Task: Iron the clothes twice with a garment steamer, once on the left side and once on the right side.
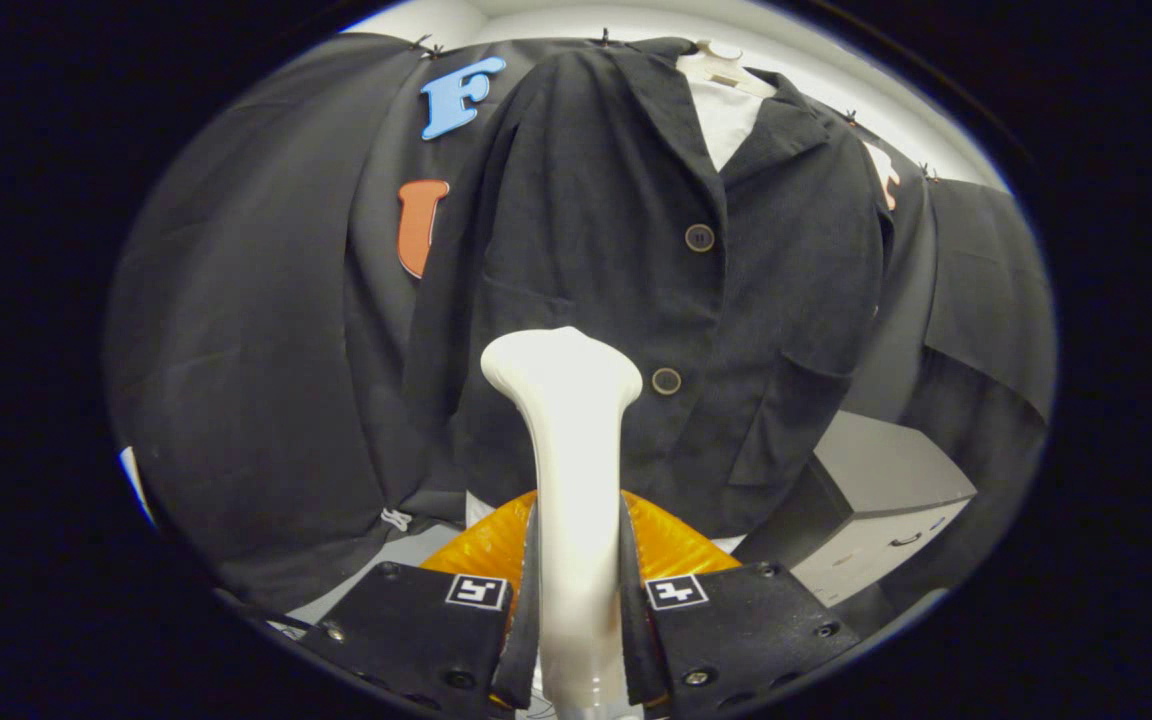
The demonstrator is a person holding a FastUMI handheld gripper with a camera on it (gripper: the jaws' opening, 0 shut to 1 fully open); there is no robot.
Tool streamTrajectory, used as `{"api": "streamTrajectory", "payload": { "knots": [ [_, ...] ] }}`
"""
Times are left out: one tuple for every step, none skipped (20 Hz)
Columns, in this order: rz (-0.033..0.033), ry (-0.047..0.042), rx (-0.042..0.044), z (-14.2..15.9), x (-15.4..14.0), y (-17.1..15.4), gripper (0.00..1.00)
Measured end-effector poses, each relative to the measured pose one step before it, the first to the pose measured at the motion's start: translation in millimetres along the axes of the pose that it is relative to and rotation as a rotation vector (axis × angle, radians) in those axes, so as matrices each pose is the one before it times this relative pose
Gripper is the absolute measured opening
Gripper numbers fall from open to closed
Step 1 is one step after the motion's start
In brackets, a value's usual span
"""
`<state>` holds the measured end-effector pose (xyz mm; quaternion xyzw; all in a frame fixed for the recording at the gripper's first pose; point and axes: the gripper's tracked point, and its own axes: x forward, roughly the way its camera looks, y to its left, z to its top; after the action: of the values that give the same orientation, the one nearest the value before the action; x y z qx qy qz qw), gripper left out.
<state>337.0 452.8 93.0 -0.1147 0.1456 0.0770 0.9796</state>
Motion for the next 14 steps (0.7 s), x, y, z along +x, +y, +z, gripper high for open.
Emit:
{"api": "streamTrajectory", "payload": {
  "knots": [
    [0.00095, 0.00515, 0.00101, -5.05, 0.8, 0.15, 0.37],
    [0.00675, 0.0135, 0.008, -6.94, 1.43, 0.58, 0.37],
    [0.00657, 0.01219, 0.00344, -7.52, 3.62, 2.82, 0.37],
    [0.00006, 0.00756, -0.00051, -7.14, 1.98, 0.44, 0.37],
    [0.00091, 0.00742, -0.00549, -6.04, 2.56, -0.08, 0.37],
    [0.00371, 0.00637, 0.00372, -4.21, 2.95, -0.11, 0.37],
    [0.00547, 0.00705, 0.00866, -3.28, 4.43, -0.24, 0.37],
    [0.0007, 0.01107, 0.00056, -6.34, 2.39, -0.22, 0.37],
    [0.0019, 0.0083, -0.00443, -9.35, 2.05, 1.16, 0.37],
    [0.00065, 0.00295, -0.00438, -5.37, 1.34, 0.42, 0.37],
    [0.00217, 0.00604, -0.00252, -3.89, 2.37, 0.68, 0.37],
    [0.00397, 0.00927, -0.00121, -4.2, 2.11, 0.35, 0.37],
    [0.00181, 0.00567, 0.00028, -5.1, 2.64, -0.37, 0.37],
    [-0.00104, 0.0002, 0.00053, -3.27, 1.17, -0.34, 0.37]
  ]
}}
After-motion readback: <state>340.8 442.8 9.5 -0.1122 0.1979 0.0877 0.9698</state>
